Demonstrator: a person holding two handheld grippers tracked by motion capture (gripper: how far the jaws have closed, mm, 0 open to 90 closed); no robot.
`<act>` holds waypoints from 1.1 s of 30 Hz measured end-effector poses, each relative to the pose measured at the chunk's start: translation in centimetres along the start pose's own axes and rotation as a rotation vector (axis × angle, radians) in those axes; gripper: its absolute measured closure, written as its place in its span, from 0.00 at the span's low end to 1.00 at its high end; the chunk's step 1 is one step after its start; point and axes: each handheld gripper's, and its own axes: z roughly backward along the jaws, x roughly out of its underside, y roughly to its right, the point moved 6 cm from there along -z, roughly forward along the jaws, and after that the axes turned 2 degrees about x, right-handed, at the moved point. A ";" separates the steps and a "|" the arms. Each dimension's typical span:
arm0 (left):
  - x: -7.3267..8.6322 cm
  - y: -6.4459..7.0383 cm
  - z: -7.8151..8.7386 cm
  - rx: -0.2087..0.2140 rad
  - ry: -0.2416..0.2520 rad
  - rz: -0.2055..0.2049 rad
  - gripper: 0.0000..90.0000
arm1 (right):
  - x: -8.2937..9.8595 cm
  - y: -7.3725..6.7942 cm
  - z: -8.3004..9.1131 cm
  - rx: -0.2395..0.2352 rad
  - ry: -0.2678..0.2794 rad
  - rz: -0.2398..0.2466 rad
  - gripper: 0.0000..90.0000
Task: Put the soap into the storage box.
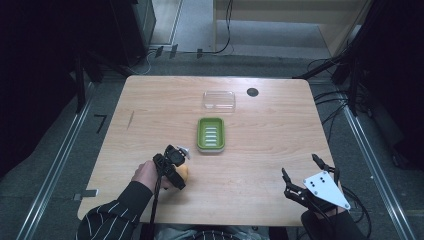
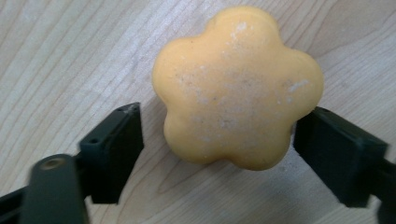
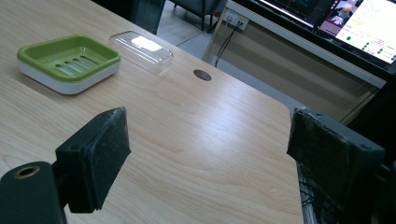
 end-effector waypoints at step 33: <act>0.3 0.1 0.4 0.008 0.021 -0.032 0.44 | 0.0 0.1 0.0 0.001 0.003 -0.003 0.15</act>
